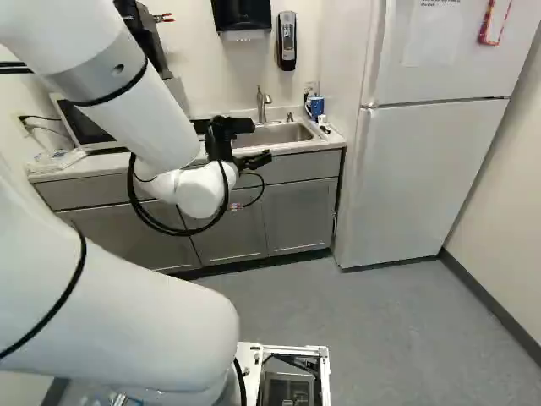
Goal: Rinse the cup and place it in the tray
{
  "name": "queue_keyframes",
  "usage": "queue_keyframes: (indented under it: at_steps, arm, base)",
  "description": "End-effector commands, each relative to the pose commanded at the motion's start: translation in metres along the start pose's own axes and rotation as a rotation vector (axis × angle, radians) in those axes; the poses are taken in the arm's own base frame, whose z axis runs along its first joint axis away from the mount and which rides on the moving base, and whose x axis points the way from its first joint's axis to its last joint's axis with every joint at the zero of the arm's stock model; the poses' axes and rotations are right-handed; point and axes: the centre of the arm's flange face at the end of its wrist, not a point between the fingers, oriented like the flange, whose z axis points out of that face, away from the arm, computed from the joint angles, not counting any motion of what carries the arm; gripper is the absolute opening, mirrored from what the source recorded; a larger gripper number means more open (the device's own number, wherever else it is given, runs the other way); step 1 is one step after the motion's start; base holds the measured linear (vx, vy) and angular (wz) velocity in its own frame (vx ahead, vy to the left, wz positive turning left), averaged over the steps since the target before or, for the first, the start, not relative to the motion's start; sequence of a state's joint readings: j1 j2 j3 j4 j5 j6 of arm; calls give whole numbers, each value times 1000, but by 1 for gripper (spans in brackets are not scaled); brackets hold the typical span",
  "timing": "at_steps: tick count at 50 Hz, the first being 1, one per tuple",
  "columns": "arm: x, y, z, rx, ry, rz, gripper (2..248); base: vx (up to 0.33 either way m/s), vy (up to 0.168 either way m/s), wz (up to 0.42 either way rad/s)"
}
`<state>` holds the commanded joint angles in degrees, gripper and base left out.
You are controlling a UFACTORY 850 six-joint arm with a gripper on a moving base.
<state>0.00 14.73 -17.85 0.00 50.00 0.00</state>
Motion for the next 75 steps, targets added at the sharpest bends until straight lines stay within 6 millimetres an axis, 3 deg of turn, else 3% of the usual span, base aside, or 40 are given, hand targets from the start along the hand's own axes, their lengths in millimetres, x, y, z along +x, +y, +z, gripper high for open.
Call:
queue_keyframes:
  at_steps: [75]
  arm:
    - [82, 0, 68, 0, 54, 0, 247]
  base:
    - [0, 0, 0]
